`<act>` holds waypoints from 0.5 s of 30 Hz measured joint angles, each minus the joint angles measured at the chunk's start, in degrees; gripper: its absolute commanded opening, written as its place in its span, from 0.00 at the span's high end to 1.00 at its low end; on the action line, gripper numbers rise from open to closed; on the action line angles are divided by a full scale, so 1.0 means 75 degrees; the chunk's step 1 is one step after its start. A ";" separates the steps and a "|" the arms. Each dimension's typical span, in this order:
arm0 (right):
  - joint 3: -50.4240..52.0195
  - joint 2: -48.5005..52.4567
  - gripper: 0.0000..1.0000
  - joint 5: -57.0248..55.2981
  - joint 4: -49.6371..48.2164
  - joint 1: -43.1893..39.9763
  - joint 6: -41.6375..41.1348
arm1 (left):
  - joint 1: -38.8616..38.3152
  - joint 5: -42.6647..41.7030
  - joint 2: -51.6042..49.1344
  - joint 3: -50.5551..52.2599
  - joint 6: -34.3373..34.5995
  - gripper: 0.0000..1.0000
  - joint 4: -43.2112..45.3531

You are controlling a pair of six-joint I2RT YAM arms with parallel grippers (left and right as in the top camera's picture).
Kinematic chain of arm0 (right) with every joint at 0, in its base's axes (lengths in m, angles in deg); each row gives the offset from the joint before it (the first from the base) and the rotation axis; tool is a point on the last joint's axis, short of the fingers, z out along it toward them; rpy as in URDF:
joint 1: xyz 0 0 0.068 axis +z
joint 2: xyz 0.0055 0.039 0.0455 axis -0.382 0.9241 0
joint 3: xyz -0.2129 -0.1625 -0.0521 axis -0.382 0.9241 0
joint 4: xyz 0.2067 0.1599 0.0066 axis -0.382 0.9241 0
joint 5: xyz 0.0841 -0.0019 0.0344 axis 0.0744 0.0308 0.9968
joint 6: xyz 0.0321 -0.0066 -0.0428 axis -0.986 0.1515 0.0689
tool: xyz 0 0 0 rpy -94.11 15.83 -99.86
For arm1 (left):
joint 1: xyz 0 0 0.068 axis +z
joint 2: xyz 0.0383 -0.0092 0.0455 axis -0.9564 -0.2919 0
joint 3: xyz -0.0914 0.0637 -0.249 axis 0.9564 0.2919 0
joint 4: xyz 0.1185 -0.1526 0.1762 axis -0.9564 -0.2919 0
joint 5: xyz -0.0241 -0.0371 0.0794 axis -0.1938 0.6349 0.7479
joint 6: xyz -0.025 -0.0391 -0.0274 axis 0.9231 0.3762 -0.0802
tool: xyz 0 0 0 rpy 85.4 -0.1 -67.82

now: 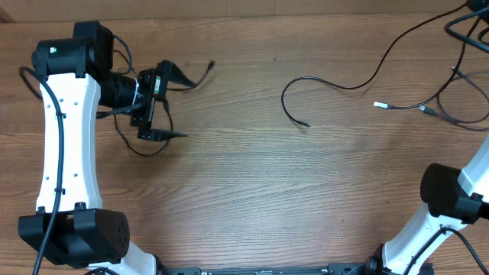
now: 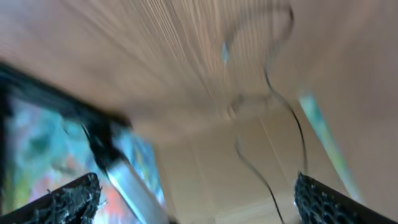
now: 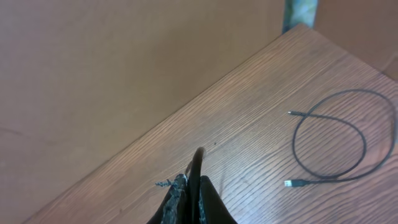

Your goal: Untangle cables

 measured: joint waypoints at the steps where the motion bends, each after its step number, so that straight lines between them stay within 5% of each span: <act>1: 0.0000 0.0000 0.96 -0.0102 -0.0026 -0.0006 0.0017 | 0.0000 0.0367 0.0000 0.0000 0.0003 0.01 -0.0006; 7: 0.0000 0.0026 0.96 -0.1145 -0.0041 -0.0962 0.0050 | 0.0000 0.2398 0.0000 0.0000 0.0003 0.00 -0.0006; 15: 0.0000 0.0052 0.96 -0.2052 -0.0050 -0.3520 0.0044 | 0.0000 0.2990 0.0000 0.0000 0.0003 0.00 -0.0006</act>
